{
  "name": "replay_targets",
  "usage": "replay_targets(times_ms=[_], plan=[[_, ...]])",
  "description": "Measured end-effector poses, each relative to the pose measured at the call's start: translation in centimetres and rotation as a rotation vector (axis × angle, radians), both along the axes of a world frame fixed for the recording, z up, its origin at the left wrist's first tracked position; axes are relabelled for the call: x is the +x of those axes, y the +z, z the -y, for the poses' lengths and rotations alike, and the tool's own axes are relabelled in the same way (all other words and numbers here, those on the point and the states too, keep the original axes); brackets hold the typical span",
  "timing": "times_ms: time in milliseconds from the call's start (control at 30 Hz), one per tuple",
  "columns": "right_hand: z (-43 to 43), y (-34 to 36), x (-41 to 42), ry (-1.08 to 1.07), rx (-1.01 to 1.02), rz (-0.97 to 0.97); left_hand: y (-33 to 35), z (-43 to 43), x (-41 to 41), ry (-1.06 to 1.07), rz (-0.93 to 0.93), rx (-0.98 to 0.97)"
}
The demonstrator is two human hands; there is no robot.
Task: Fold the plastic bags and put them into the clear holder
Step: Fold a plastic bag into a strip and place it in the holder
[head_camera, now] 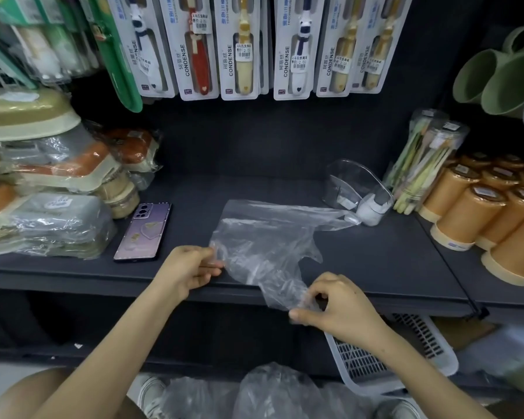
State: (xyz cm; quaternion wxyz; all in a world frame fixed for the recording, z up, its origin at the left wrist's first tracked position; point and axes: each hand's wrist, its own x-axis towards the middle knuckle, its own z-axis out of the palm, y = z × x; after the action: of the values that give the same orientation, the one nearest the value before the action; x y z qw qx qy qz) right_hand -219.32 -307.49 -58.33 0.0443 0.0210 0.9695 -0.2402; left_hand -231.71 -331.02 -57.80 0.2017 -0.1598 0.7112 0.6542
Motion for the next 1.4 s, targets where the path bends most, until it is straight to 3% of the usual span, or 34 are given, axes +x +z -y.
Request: replay_targets(times_ms=[100, 267, 400, 533, 800, 867, 1000, 1067, 1133, 1200, 1233, 1300, 1400], plan=[[-1.0, 0.0, -0.1, -0.022, -0.137, 0.001, 0.1, 0.5, -0.3, 0.047, 0.029, 0.075], [-4.3, 1.2, -0.6, -0.136, -0.683, 0.092, 0.5, 1.9, -1.4, 0.138, 0.078, 0.204], [-6.7, 1.8, -1.2, -0.223, -0.860, 0.169, 0.6, 2.7, -2.0, 0.155, 0.082, 0.225], [-8.3, 1.3, -1.7, -0.339, -0.951, 0.073, 0.1, 2.9, -2.0, 0.176, 0.089, 0.272], [-9.7, -0.3, -1.6, -0.325, -0.656, -0.132, -0.6, 2.7, -0.9, 0.107, 0.034, 0.083], [-9.6, -0.2, -1.4, -0.313, -0.495, -0.176, -0.4, 2.6, -0.4, 0.090, 0.017, 0.029], [-6.7, 0.1, -1.4, -0.217, -0.119, -0.472, 0.7, 2.9, 0.4, -0.022, -0.015, -0.146], [-4.1, -0.2, -1.6, -0.102, 0.005, -0.555, 0.3, 3.4, 0.6, -0.110, -0.192, -0.510], [-1.8, -1.3, -2.0, 0.052, 0.136, -0.558, -0.9, 3.7, 0.5, -0.082, -0.632, -0.931], [-0.4, -2.5, -2.4, 0.165, 0.282, -0.525, -2.0, 3.6, 0.5, -0.194, -1.041, -1.014], [0.0, -3.0, -2.4, 0.187, 0.345, -0.508, -2.6, 3.5, 0.3, -0.306, -1.152, -1.014], [-0.1, -3.6, -2.2, 0.176, 0.424, -0.477, -3.7, 3.6, 0.2, -0.493, -1.209, -1.029], [-1.6, -3.8, -1.0, 0.109, 0.457, -0.430, -4.8, 4.4, 0.2, -0.493, -1.136, -1.003]])
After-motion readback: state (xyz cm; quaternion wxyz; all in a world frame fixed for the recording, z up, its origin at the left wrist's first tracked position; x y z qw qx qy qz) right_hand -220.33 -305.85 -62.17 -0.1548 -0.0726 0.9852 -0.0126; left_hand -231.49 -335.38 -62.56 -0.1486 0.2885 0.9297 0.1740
